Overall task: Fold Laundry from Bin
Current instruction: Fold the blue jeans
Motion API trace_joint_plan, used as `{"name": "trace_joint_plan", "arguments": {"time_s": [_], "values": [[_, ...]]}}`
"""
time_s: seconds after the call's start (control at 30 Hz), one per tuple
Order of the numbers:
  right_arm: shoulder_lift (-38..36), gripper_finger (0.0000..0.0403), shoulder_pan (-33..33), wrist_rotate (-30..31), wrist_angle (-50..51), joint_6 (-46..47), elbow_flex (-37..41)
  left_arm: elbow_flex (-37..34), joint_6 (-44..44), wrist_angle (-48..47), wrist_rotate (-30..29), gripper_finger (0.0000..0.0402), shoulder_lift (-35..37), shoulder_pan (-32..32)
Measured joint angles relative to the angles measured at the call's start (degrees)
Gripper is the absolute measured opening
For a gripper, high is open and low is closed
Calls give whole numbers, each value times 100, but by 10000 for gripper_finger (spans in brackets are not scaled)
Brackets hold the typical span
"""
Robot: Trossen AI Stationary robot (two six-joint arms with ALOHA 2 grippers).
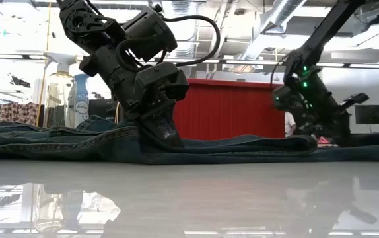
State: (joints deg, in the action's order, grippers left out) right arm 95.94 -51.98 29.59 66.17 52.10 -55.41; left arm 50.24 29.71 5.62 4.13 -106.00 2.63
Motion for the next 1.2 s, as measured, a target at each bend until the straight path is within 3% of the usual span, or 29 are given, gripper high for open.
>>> {"name": "trace_joint_plan", "arguments": {"time_s": [0.47, 0.77, 1.0, 1.2], "values": [[-1844, 17, 2364, -444, -132, -117, -881, -3, 93, 153, -39, 0, -7, -15], [-2098, 17, 3462, -442, -1057, -232, -1269, 468, 315, -182, 81, 0, 17, -85], [-2061, 17, 3917, -573, -1711, -680, -1290, 1498, 600, -1247, 124, 0, 48, -181], [-2061, 17, 4223, -577, -2229, -863, -1290, 3288, 114, -3393, 183, 0, 50, -163]]}}
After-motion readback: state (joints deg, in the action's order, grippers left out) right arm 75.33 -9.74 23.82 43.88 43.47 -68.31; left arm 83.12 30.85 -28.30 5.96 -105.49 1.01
